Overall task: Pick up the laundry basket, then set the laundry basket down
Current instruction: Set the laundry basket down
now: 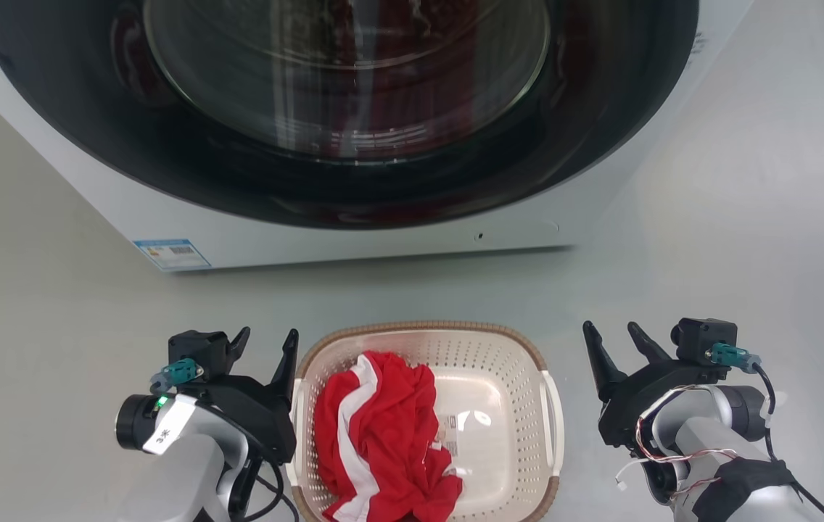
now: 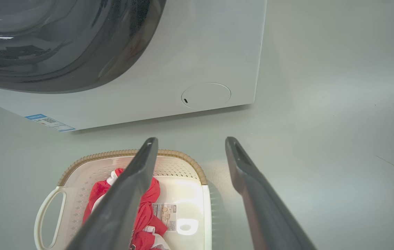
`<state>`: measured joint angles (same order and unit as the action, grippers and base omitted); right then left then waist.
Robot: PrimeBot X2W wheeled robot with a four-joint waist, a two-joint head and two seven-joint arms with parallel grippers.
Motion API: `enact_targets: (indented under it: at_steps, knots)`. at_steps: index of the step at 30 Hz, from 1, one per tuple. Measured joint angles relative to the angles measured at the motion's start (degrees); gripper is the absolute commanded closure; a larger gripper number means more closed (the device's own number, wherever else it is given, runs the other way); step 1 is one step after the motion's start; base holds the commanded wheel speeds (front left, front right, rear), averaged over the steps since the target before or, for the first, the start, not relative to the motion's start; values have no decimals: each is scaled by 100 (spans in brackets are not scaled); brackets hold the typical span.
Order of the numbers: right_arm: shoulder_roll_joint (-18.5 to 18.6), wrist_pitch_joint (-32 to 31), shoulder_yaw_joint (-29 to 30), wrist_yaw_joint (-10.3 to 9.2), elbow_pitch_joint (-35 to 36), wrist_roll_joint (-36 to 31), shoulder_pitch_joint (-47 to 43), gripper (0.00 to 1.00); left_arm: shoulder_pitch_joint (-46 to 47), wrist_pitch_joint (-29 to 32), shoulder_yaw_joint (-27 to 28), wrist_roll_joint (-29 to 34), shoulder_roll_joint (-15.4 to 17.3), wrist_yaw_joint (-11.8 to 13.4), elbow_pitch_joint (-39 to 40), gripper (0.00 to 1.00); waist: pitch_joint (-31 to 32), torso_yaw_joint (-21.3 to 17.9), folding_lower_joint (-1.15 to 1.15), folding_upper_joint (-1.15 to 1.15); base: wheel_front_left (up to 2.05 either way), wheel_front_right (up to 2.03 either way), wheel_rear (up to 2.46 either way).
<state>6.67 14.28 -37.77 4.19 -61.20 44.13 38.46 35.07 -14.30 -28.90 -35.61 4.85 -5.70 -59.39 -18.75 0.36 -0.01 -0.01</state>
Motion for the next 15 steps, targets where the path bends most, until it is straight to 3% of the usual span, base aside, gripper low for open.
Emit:
enact_targets:
  at_steps: [6, 8, 15]
  knots:
    - [94, 0, 154, -127, 441, -120, -174, 0, -263, 0, 160, 93, 141, 188, 615, 0, 317, 4, 0, 0, 0, 0, 0]
    - [272, 0, 319, -301, 936, -238, -414, 0, -620, 0, 302, 279, 290, 409, 1317, 0, 618, 8, 0, 0, 0, 0, 0]
    - [439, 1, 495, -515, 1759, -536, -848, 0, -1218, 0, 459, 537, 517, 687, 2407, 0, 982, 12, 1, 0, 0, 0, 0]
